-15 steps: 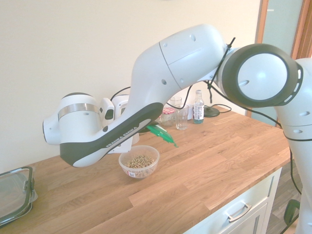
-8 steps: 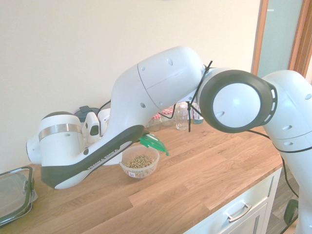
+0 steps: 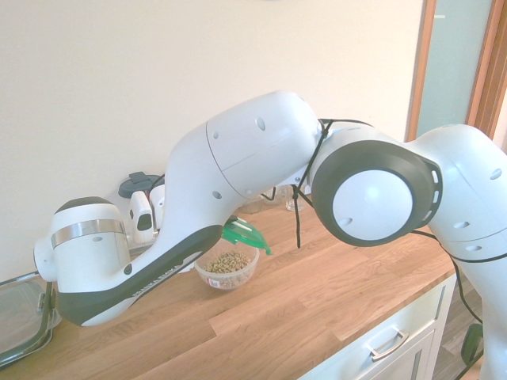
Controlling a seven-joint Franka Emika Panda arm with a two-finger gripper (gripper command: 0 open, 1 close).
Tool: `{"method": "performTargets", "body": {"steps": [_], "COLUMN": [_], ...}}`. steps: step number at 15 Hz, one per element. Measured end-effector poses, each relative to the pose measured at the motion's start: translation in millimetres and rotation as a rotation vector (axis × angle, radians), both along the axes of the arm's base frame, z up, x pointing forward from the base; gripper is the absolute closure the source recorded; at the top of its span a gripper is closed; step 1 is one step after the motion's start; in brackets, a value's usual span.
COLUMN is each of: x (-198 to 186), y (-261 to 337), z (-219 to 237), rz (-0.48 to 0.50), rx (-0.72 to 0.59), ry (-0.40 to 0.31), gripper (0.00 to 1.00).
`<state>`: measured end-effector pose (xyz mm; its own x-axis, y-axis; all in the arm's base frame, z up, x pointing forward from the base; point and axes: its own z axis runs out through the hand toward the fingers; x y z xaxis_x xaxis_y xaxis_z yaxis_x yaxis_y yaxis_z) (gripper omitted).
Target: Cover the lid of food container
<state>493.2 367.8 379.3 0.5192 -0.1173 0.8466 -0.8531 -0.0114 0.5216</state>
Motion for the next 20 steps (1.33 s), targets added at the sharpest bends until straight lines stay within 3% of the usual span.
{"method": "performTargets", "body": {"steps": [5, 6, 14, 20], "x": [5.1, 5.1, 4.8, 2.6], "y": [7.2, 8.2, 18.2, 49.1], "z": [-8.7, -10.7, -23.0, -35.4], "rz": [0.005, 0.008, 0.037, 0.175], "rx": [-0.004, -0.007, -0.023, 0.077], "ry": [0.021, 0.021, 0.040, 0.066], "gripper": [1.00, 0.00, 0.00, 0.00]}}
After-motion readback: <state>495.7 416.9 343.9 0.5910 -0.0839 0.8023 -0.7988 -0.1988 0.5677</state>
